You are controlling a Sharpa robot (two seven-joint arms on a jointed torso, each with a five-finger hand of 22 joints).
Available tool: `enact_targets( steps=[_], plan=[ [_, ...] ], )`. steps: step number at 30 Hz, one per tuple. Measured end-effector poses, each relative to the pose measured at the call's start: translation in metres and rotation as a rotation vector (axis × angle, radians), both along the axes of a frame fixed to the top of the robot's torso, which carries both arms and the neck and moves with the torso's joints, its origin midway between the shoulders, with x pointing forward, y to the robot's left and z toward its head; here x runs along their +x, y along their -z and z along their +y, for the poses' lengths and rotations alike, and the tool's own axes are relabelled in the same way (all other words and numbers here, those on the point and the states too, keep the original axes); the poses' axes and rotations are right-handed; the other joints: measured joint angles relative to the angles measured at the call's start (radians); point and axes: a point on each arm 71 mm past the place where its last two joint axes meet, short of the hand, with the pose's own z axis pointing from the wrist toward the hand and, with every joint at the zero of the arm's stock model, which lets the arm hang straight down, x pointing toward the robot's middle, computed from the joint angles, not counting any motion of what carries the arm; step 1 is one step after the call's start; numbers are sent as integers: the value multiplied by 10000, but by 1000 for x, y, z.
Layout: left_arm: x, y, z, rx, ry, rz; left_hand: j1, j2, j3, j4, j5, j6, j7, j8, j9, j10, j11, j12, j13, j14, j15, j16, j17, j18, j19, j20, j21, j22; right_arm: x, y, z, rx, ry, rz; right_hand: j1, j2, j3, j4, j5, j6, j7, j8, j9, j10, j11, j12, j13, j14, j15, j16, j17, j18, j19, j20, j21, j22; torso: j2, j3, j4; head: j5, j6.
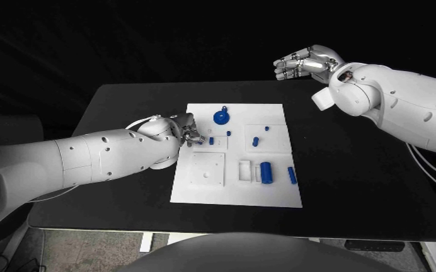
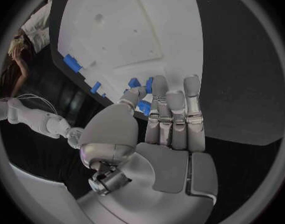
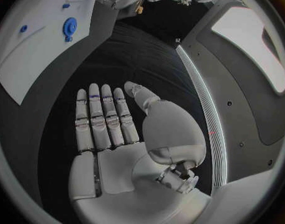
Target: Assemble the parts on the task board
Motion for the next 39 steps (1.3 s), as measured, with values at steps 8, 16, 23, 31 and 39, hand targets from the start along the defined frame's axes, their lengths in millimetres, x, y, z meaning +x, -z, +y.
enact_targets(
  steps=[8, 16, 23, 31, 39],
  plan=[
    [0, 1, 0, 46, 35, 61, 0, 0, -1, 0, -2, 0, 0, -20, -13, -12, -9, 0, -1, -1, 1, 0, 2, 0, 0, 0, 0, -1, 0, 0, 1, 16, -24, 22, 0, 0, 0, 0, 0, 0, 0, 0, 0, 0, 0, 0, 0, 0, 0, 0, 0, 0, 0, 0, 0, 0, 4, -2, -1, 5, -1],
    [1, 1, 0, 75, 66, 105, 0, 0, -1, -1, -137, 1, 0, -29, -208, -12, -7, 0, 50, 25, -24, 0, 26, 0, 0, 0, 0, -2, -1, 0, 1, 35, -47, 41, 0, 0, -31, 31, 0, 0, 0, 0, 0, 0, 0, 0, 0, 0, 0, 0, 1, 0, 0, -1, 0, 0, 7, -2, 0, -13, 1],
    [2, 1, 0, 95, 76, 132, 0, 0, -1, -1, -216, 2, -2, -29, -285, -12, -5, 0, 63, 54, -20, 0, 25, 1, 0, 0, 0, -3, -1, 0, 2, 51, -72, 55, 0, 0, -4, 58, 0, 0, 0, 0, 0, 0, 0, 0, 0, 0, -1, 0, 1, 0, 0, 0, 0, 0, 14, -2, -1, -33, -10],
    [3, 2, -1, 131, 86, 166, 0, 0, -2, -1, -290, 2, -2, -29, -318, -25, 12, 0, 85, 55, -19, 0, 24, 1, 37, -36, 0, 5, -1, 1, 3, 69, -104, 80, 0, 0, -3, 57, 0, 0, 0, 0, 0, 0, 0, 0, 0, 0, -1, 0, 2, 1, 1, 0, 0, 0, 12, 2, -1, -55, -35],
    [3, 2, -2, 160, 116, 204, 0, 0, -2, -2, -332, 9, -8, -30, -324, -9, 29, 35, 118, 70, -3, 0, 24, 1, 37, -36, 0, 4, -2, 2, 4, 86, -145, 113, 0, 0, -3, 57, 0, 0, 0, 0, 0, 0, 0, 0, 0, -21, 19, 0, -1, 0, -36, 36, 0, 0, 8, 2, -2, -69, -54]
  ],
)
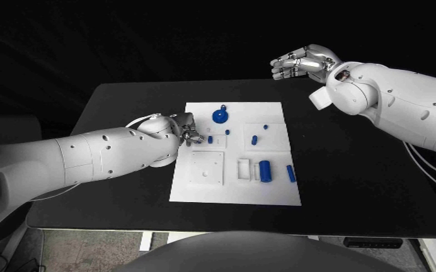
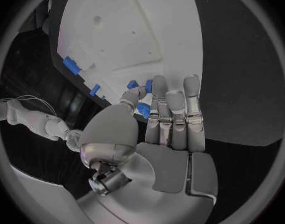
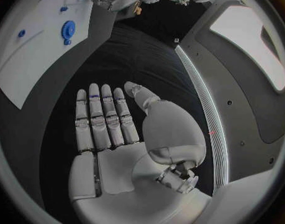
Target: Assemble the parts on the task board
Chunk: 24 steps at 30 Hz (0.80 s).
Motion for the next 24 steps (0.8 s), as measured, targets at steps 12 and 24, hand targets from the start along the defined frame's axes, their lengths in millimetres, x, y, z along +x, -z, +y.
enact_targets(
  steps=[12, 24],
  plan=[
    [0, 0, 0, 21, 11, 31, 1, 2, -11, -11, -74, -70, 20, 13, -1008, -27, -23, 52, 43, 1, 3, 0, -46, 0, 0, 0, 39, -2, -1, 0, 1, 22, -52, 38, 0, 0, 0, 0, 0, 0, 0, 0, 0, 0, 0, 0, 0, -59, -11, 0, -7, 0, -36, -35, 0, 0, -6, -4, 5, -34, 3],
    [1, 0, 0, -57, -34, 51, 327, -92, 78, 79, -1353, -263, 8, 65, -2020, -95, -24, 129, 66, 15, 18, 0, -114, 0, 36, 36, -208, -3, -1, 0, 1, 39, -72, 64, 0, 0, -27, 27, 48, 0, 0, 0, 0, -36, 36, 0, 0, -94, 21, 0, -6, 1, -71, 0, 0, 0, -9, -5, 7, -44, 24]
  ],
)
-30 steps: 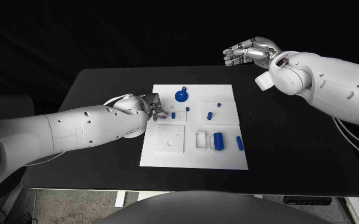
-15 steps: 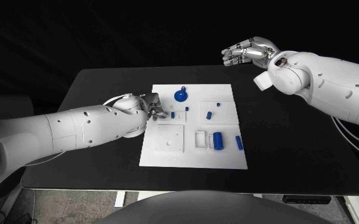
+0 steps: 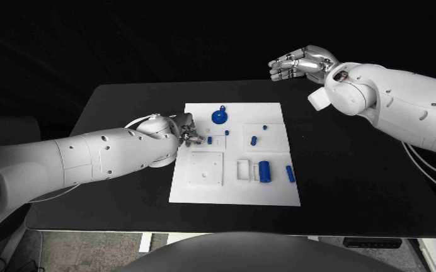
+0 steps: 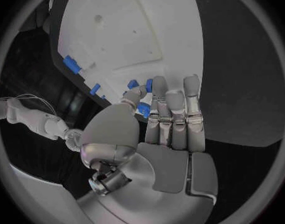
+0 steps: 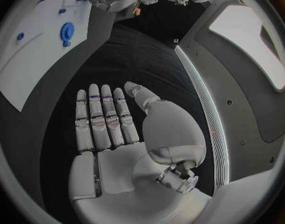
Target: Assemble the parts on the task board
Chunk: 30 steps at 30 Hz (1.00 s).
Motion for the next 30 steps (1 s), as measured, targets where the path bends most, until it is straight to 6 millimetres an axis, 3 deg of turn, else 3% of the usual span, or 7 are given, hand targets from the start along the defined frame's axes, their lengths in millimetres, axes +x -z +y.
enact_targets(
  steps=[6, 12, 20, 30],
  plan=[
    [1, 0, 1, -25, -61, 3, 43, -447, -212, 545, -58, 54, -54, -5, -290, -54, -54, 40, 11, 2, 0, 0, -30, -1, 72, 0, -118, -1, 0, 0, 0, 8, -14, 12, 0, 0, -69, 69, 117, 0, 0, 0, 0, 0, 0, 0, 0, 0, 0, 0, 1, 0, 0, 0, 0, 0, 0, -1, 1, -3, -12],
    [1, 0, 2, -36, -92, -4, 435, -834, -323, 1340, -113, 73, -73, -11, -504, -136, -66, 78, 10, 3, -2, 0, -71, 0, 144, 1, -334, -2, 0, 0, 0, 14, -31, 28, 0, 0, -69, 69, 117, 0, 0, 0, 0, 0, 0, 0, 0, 1, -1, 0, 1, -1, 1, -1, 0, 0, 1, 1, 0, -13, -20],
    [1, 1, 3, -44, -137, -13, 441, -847, -437, 1639, -174, 73, -73, -13, -525, -156, -86, 77, 10, -34, -39, 0, -83, 0, 149, 7, -373, -3, 0, 1, 0, 17, -35, 50, 0, 0, -98, 97, 117, 0, 0, 0, 0, 0, 0, 0, 0, 1, -1, 0, 1, 0, -23, 23, 0, 0, 2, 1, 0, -28, -13],
    [1, 1, 4, -46, -185, -31, 400, -1095, -587, 2248, -229, 104, -103, -14, -582, -135, -67, 136, 9, -34, -39, 0, -98, 0, 179, 37, -411, -3, -1, 2, -1, 16, -36, 75, 0, 0, -97, 97, 116, 0, 0, 0, 0, 1, 0, 0, 0, 2, -2, 0, 2, -1, -35, 36, 0, 0, 2, 1, -1, -43, -21]
  ],
)
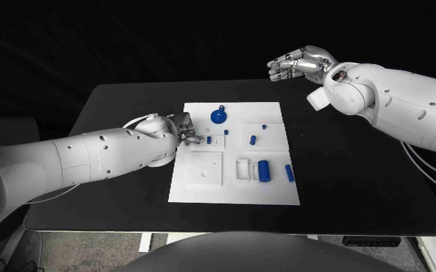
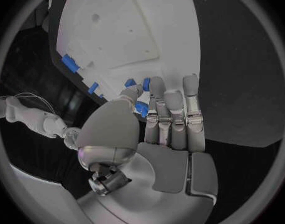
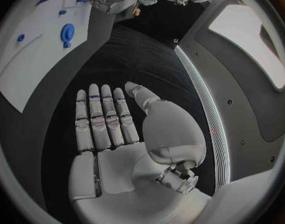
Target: Assemble the parts on the task board
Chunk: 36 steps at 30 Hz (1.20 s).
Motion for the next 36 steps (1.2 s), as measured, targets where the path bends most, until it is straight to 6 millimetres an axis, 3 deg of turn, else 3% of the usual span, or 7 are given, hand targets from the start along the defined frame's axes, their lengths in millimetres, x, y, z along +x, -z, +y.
enact_targets(
  steps=[10, 24, 36],
  plan=[
    [0, 0, 2, -45, -91, -54, -536, -424, -118, 748, 46, 27, 17, -2, -67, -37, 36, 47, 13, -37, 37, 0, -12, -1, 0, 0, -54, 8, 0, 0, -1, 0, -1, 27, 0, 0, 0, 0, 0, 0, 0, 0, 0, 0, 0, 0, 0, -35, 34, 0, 1, 0, 0, 0, 0, 0, 4, -7, 1, -23, 15],
    [1, -1, 3, -121, -205, -134, -617, -589, -206, 1598, 45, 25, 16, -1, -31, -73, 73, 48, 23, -70, 71, 0, -40, 0, 34, 35, -117, 5, -1, 3, -1, 2, -11, 86, 0, 0, 0, 0, 48, 0, 0, 0, 0, 0, 0, 0, 0, -35, 34, 0, 1, 0, 1, -1, 0, 0, 0, -5, 1, -19, -5],
    [1, -1, 10, -241, -397, -215, -605, -736, -276, 1938, 45, 60, 50, 0, 1, -73, 73, 48, 22, -70, 71, 0, -69, -1, 34, 35, -162, 4, -1, 4, -2, -4, 0, 117, 0, 0, 1, 0, 48, 0, 0, 0, 0, 0, 0, 0, 0, -34, 33, 0, 1, 0, 1, -1, 0, 0, 5, -4, 1, -34, 24]
  ],
)
